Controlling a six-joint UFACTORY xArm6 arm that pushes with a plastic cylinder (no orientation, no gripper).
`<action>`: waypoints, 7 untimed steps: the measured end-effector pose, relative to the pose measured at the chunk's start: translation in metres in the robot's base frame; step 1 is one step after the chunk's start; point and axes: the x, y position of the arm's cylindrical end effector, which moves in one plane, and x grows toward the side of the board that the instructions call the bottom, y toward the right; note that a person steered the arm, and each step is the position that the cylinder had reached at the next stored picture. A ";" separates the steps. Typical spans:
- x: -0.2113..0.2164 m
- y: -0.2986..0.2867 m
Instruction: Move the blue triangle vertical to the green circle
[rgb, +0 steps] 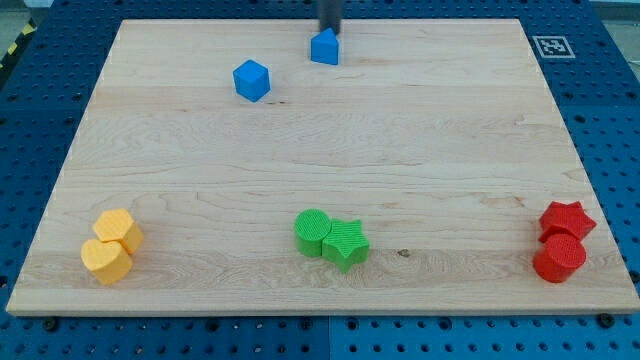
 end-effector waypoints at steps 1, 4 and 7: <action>0.012 0.006; 0.005 0.006; 0.016 -0.015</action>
